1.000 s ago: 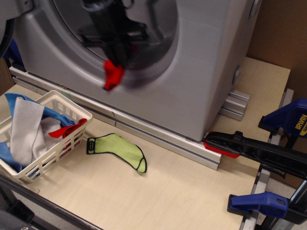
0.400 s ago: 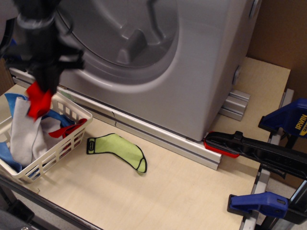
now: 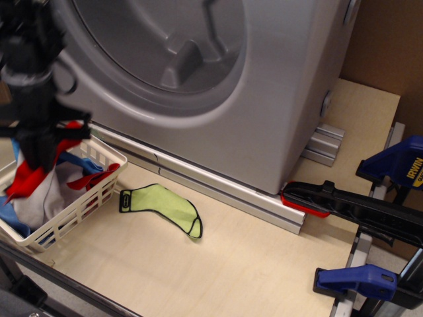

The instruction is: Take clothes out of laundry machine

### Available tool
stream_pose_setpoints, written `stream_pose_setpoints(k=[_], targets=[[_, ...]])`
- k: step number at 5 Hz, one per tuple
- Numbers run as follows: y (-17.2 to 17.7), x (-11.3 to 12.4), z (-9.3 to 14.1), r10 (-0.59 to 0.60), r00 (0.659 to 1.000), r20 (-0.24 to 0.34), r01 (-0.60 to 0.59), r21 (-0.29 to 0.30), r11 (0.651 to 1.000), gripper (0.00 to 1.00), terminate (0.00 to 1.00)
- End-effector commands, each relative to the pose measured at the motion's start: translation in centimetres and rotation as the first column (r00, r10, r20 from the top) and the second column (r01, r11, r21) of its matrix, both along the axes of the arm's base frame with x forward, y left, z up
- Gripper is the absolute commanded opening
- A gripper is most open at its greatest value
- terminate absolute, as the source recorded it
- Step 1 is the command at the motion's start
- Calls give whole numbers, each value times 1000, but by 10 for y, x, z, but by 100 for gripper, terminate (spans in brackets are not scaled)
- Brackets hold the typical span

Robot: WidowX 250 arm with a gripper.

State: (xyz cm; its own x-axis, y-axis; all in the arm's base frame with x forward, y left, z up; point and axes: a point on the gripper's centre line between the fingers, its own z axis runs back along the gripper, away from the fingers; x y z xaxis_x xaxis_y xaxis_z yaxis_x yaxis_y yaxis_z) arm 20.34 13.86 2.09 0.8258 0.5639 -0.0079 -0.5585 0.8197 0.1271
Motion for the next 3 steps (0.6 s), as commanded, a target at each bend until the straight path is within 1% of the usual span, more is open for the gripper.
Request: stream_pose_setpoints(k=[1, 2, 3], targets=[[9, 21, -10, -60, 993, 106, 59, 14, 998, 0, 0], [15, 26, -24, -43, 982, 183, 55, -62, 997, 0, 0], [16, 25, -24, -30, 983, 183, 40, -51, 998, 0, 0]])
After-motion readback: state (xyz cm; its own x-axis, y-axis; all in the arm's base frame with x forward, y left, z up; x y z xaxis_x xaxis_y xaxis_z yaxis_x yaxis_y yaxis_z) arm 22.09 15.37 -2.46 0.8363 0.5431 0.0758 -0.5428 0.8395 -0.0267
